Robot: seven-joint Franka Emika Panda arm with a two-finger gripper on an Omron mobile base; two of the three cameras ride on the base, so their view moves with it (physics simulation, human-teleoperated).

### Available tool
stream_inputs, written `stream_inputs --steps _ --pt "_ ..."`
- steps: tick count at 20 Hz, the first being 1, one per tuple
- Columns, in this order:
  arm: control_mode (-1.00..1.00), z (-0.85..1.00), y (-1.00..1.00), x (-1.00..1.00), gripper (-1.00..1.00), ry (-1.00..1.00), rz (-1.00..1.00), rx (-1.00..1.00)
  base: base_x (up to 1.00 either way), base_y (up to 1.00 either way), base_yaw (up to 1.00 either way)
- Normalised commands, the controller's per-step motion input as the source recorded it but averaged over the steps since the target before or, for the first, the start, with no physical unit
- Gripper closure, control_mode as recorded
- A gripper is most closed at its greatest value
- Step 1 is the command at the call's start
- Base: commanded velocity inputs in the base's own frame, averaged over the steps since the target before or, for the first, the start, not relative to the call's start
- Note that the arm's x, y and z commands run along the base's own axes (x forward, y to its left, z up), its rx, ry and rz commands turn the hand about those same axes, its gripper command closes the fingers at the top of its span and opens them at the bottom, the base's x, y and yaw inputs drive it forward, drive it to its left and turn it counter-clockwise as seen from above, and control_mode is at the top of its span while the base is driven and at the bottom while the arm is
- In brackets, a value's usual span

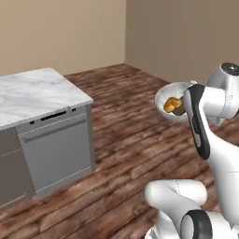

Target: Pick up the heated bread from the toaster oven and place it in the bowl. Then move the bread bowl to the dining counter.

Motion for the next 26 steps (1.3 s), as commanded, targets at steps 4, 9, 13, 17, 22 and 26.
stream_inputs --steps 4,9,13,17,22,26 --pt "1.00 0.00 0.00 0.00 1.00 0.00 0.00 0.00 0.64 0.00 0.87" --pt "1.00 0.00 0.00 0.00 1.00 0.00 0.00 0.00 1.00 0.00 0.61" --pt "1.00 0.00 0.00 0.00 1.00 0.00 0.00 0.00 1.00 -0.04 0.42" --pt "1.00 0.00 0.00 0.00 1.00 0.00 0.00 0.00 1.00 -0.08 0.32" --pt "1.00 0.00 0.00 0.00 1.00 0.00 0.00 0.00 1.00 0.00 0.11" --pt "-1.00 -0.22 0.02 0.75 1.00 0.00 -0.09 0.00 0.25 0.00 0.00"
